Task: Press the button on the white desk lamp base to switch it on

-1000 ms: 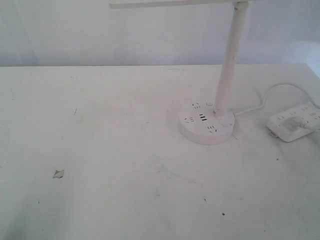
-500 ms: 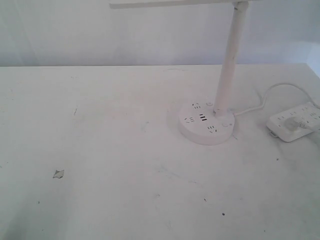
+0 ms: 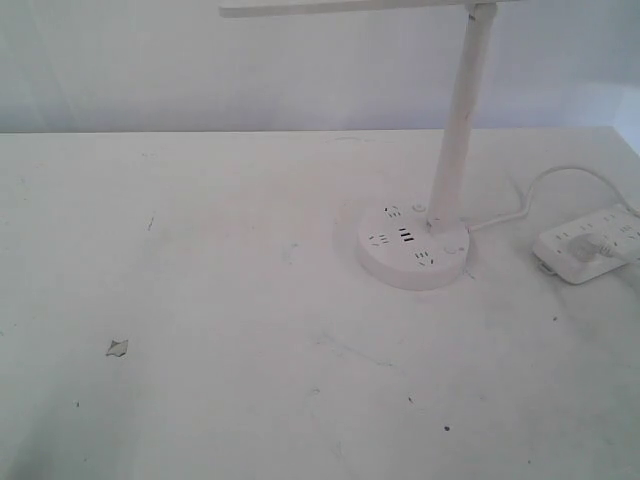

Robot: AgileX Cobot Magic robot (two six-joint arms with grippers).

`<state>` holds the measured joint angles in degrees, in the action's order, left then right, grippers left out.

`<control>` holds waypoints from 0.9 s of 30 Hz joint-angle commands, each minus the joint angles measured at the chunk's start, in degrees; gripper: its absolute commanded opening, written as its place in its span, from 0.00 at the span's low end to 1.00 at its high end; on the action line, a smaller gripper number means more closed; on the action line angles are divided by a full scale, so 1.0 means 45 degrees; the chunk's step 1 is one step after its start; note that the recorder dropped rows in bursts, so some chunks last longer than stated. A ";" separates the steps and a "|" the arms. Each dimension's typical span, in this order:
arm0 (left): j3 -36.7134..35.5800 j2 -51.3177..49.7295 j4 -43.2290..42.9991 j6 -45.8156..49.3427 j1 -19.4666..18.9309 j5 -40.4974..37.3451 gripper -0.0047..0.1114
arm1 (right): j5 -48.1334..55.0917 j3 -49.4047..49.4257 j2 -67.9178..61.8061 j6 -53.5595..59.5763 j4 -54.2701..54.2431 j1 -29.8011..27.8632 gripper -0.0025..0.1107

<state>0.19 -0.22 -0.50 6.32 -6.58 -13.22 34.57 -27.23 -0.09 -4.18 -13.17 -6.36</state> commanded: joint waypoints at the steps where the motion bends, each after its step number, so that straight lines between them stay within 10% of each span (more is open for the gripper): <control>1: -0.0043 0.0049 0.0015 -0.0014 -0.0008 -0.0009 0.04 | -0.5162 0.0095 0.0020 -0.1728 -0.0058 0.0041 0.02; 9: -0.0043 0.0049 0.0015 -0.0014 -0.0008 -0.0009 0.04 | -1.3653 0.0602 -0.1528 -0.3493 0.0002 0.0041 0.02; 20: -0.0043 0.0049 0.0015 -0.0014 -0.0008 -0.0009 0.04 | -1.8111 0.0348 -0.5037 -0.9095 0.0402 0.0041 0.02; 27: -0.0043 0.0049 0.0015 -0.0014 -0.0008 -0.0009 0.04 | -1.7069 0.0302 -0.6979 -1.1720 0.3528 0.0041 0.02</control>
<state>0.19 -0.22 -0.50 6.32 -6.58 -13.22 -44.91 -25.59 -28.13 -48.62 -6.08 -6.36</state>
